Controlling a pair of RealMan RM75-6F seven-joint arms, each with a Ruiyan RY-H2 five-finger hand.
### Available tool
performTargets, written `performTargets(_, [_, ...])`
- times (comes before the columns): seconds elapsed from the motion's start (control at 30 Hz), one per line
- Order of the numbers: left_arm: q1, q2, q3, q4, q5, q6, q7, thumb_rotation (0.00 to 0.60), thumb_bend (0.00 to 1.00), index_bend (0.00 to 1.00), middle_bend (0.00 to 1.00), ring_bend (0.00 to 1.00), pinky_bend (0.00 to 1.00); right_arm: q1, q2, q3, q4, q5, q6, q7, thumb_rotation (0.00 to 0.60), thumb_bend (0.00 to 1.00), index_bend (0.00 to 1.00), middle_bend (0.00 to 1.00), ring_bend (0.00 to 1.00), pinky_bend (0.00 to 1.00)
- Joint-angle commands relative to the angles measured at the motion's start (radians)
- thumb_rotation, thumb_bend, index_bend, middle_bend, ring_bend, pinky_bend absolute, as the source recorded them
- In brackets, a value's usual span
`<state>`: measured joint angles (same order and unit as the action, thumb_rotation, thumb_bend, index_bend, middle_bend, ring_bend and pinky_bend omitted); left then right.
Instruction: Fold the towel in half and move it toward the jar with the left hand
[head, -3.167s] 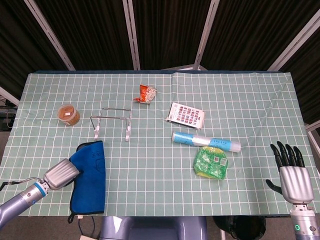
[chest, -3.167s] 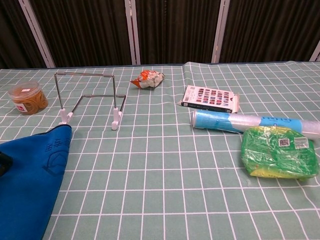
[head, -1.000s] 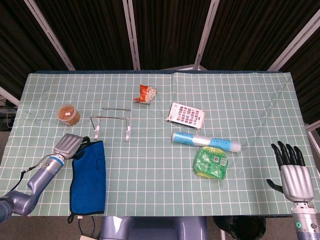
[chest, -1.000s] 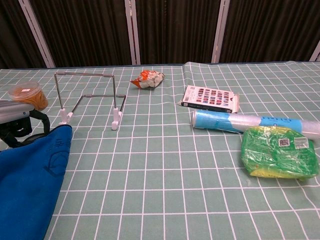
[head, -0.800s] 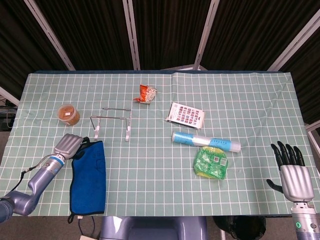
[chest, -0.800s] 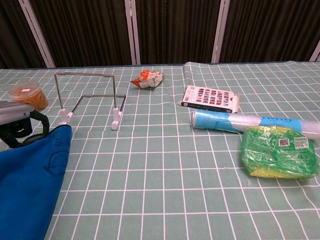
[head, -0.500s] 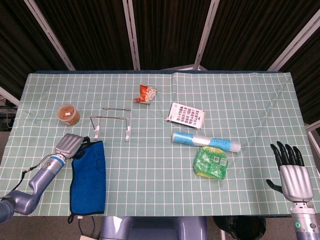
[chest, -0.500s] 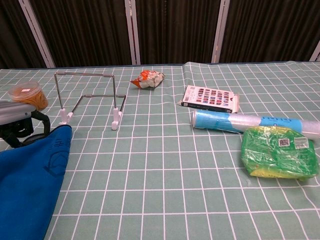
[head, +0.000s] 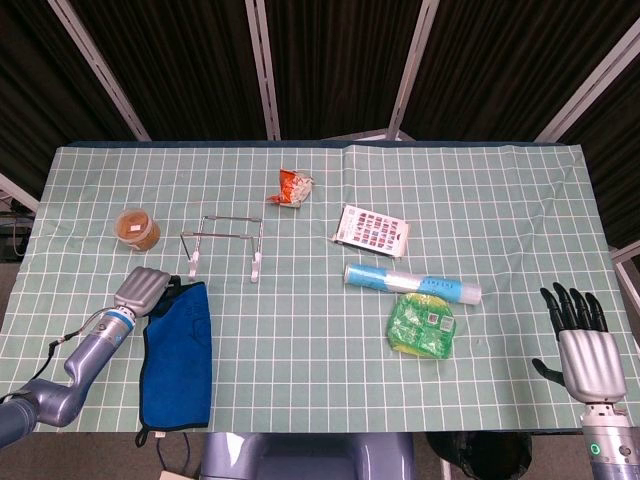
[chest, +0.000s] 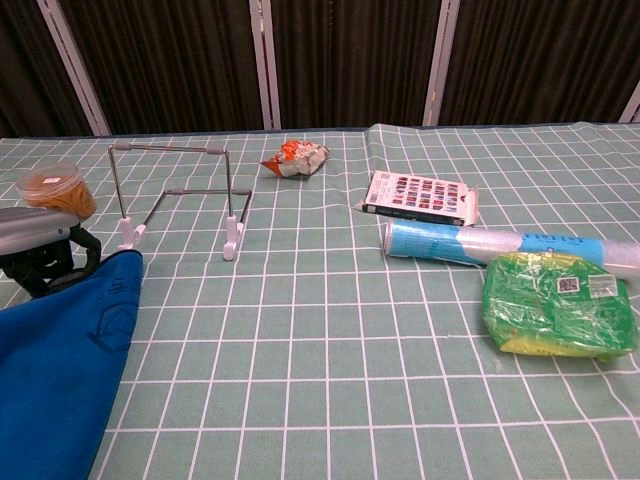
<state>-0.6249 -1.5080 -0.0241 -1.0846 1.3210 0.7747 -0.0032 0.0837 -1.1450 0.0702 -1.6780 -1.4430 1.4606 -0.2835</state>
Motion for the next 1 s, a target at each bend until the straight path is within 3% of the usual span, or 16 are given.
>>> performTargets(0.03, [0.001,0.002,-0.002,-0.003,0.001,0.003,-0.005,0.600,0.46,0.54,0.89,0.89,1.00,0.000,0.000,0.000,0.000,-0.001,0.000,0.000,0.600,0.00,0.00,0.00,0.00,0.00])
performTargets(0.33, [-0.004,0.014,-0.006,-0.013,0.000,0.000,0.001,0.600,0.57,0.58,0.90,0.89,1.00,0.001,0.000,-0.002,0.000,-0.001,0.000,0.000,0.600,0.00,0.00,0.00,0.00,0.00])
performTargets(0.77, [-0.011,0.003,-0.022,0.014,-0.011,0.016,0.035,0.600,0.57,0.58,0.90,0.89,1.00,0.002,-0.002,-0.002,0.000,0.002,-0.005,-0.003,0.600,0.00,0.00,0.00,0.00,0.00])
performTargets(0.9, [-0.011,-0.014,-0.027,0.036,-0.007,0.025,0.021,0.600,0.57,0.43,0.90,0.89,1.00,0.003,-0.002,-0.002,0.000,0.004,-0.007,-0.006,0.600,0.00,0.00,0.00,0.00,0.00])
performTargets(1.0, [-0.008,-0.024,-0.025,0.050,0.007,0.037,-0.004,0.600,0.47,0.29,0.90,0.89,1.00,0.004,-0.003,-0.003,0.000,0.006,-0.009,-0.007,0.600,0.00,0.00,0.00,0.00,0.00])
